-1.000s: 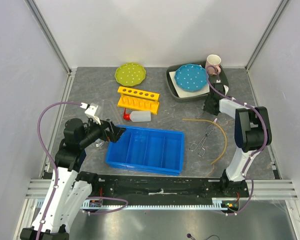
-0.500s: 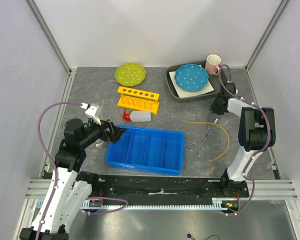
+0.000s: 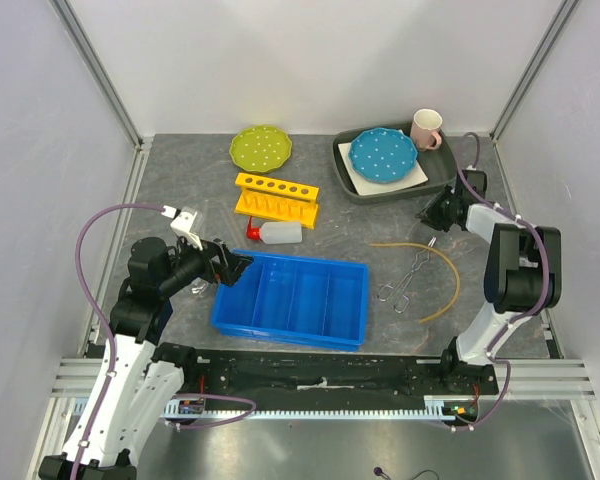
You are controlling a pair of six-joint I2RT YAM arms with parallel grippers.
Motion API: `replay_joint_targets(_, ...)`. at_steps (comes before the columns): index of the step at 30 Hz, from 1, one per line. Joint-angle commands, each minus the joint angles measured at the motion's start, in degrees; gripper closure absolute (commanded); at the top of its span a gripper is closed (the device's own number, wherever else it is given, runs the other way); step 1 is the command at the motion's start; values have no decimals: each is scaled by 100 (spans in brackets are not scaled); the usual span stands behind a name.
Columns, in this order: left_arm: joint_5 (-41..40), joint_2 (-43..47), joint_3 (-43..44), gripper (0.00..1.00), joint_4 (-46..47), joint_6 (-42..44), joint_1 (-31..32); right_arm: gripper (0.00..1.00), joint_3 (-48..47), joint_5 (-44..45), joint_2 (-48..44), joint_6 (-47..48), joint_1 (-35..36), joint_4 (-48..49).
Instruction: Organize the chemistry lab equipment
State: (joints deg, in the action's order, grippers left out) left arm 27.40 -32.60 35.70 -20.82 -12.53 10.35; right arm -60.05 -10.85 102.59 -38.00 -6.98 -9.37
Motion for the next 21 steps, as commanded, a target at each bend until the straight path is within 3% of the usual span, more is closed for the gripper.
replay_joint_targets(1, -6, 52, 59, 0, 236, 102, 20, 75, 222, -391, -598, -269, -31, 374)
replay_joint_targets(8, 213, 26, 33, 0, 437, -547, 11, 75, 863, -558, -1433, -427, -40, 558)
replay_joint_targets(15, 1117, -273, -265, 1, 1473, -2443, 55, 75, 1136, -892, -2014, -559, -40, 427)
replay_joint_targets(21, 769, -711, -91, 1, 2423, -3211, 739, 75, 1118, -1358, -2295, -647, -49, 50)
